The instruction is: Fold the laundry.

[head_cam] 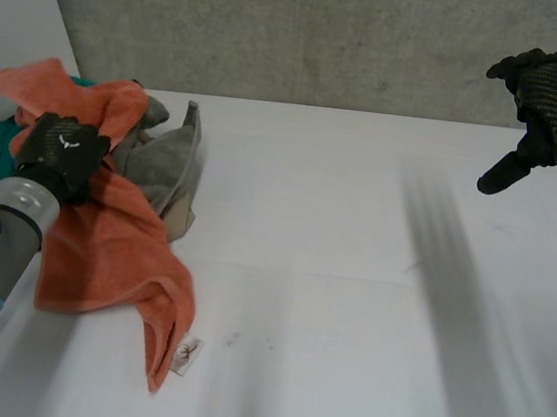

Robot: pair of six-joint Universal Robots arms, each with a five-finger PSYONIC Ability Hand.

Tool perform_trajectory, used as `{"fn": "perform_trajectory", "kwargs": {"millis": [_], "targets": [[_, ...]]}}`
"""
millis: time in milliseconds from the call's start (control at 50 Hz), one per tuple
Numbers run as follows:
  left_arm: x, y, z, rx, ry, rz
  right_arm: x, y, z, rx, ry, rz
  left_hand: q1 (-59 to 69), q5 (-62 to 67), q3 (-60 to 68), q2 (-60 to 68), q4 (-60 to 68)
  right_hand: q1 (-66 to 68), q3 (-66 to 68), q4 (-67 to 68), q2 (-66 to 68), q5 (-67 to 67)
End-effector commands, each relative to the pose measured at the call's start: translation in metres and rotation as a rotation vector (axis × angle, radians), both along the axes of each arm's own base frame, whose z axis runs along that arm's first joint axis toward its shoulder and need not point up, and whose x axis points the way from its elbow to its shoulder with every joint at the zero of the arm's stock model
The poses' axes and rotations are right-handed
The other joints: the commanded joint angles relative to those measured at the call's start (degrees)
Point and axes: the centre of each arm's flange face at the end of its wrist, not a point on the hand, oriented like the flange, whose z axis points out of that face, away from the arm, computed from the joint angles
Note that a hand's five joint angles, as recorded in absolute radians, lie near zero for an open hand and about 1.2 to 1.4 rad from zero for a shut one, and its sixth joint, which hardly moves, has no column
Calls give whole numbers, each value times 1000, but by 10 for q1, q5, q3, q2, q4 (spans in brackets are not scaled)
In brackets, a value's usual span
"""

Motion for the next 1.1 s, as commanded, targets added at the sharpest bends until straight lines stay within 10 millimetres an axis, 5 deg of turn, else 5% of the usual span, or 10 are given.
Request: {"fn": "perform_trajectory", "kwargs": {"millis": [20,100,200,240,380,420,500,780,920,1100], "targets": [[-32,19,41,-113,47,-112,-2,0,5,-15,-4,-7,177,176,180,159,153,-9,-19,-30,-24,-35],[-73,60,105,-266,191,-259,-4,-1,9,-24,-6,-13,177,176,180,159,153,-9,-19,-30,-24,-35],[-103,90,131,-236,422,-335,-5,0,14,-39,-10,-16,177,176,180,159,153,-9,-19,-30,-24,-35],[-115,100,127,-181,477,-366,-5,1,16,-45,-12,-14,177,176,180,159,153,-9,-19,-30,-24,-35],[-178,134,56,174,574,-488,-5,2,17,-46,-14,-14,177,176,180,159,153,-9,-19,-30,-24,-35],[-184,130,37,249,570,-470,-5,2,16,-42,-12,-13,-23,-24,-21,-42,-47,-9,-19,-30,-24,-35],[-182,125,23,320,538,-428,-4,2,10,-13,-5,-7,-409,-410,-407,-428,-433,-9,-19,-30,-24,-35],[-94,104,83,172,509,-281,3,13,-39,303,237,104,-455,-456,-453,-473,-479,-9,-19,-30,-24,-35],[-63,73,43,185,227,-255,11,31,-93,574,352,211,-425,-426,-422,-443,-449,15,6,-6,0,-10],[-71,51,-21,255,13,-284,33,34,-137,457,345,257,-415,-416,-412,-433,-439,30,21,9,15,5]]}}
